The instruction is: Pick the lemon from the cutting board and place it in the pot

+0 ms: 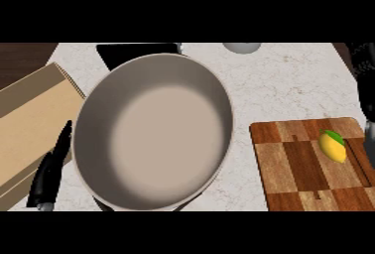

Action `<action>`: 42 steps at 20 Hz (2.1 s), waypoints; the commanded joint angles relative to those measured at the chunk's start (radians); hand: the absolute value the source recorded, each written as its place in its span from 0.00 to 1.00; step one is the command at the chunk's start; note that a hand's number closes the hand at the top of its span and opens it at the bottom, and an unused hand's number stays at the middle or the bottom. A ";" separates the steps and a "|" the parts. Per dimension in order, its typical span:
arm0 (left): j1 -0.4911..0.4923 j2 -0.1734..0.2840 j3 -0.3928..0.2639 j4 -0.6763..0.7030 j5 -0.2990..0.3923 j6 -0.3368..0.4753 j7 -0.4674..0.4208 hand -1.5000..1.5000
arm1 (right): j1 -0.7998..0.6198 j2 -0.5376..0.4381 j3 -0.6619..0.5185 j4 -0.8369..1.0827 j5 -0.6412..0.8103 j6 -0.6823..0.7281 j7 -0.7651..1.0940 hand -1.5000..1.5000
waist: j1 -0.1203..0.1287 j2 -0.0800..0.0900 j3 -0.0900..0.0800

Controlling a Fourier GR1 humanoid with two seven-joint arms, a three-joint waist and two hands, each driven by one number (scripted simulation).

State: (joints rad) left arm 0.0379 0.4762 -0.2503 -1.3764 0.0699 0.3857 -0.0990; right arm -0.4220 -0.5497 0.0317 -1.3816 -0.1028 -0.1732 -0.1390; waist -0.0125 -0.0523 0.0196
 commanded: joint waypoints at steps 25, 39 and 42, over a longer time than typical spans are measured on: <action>-0.132 0.053 0.092 -0.045 0.022 -0.030 0.447 0.50 | 0.532 -0.238 0.002 -0.266 0.459 -0.149 0.317 0.00 | -0.012 0.050 -0.024; -0.108 0.073 0.150 -0.048 0.032 -0.117 0.424 0.50 | 0.395 -0.324 0.137 -0.446 0.386 0.352 0.870 0.00 | 0.023 0.054 -0.020; -0.156 0.033 0.143 -0.043 -0.004 -0.105 0.498 0.50 | 0.451 -0.278 0.117 -0.494 0.423 0.356 0.905 0.00 | 0.010 0.052 -0.020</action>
State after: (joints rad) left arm -0.0954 0.5232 -0.1260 -1.4434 0.0774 0.3018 0.3637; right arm 0.0211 -0.8838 0.1299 -1.8482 0.2761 0.1570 0.6934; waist 0.0000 -0.0026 0.0013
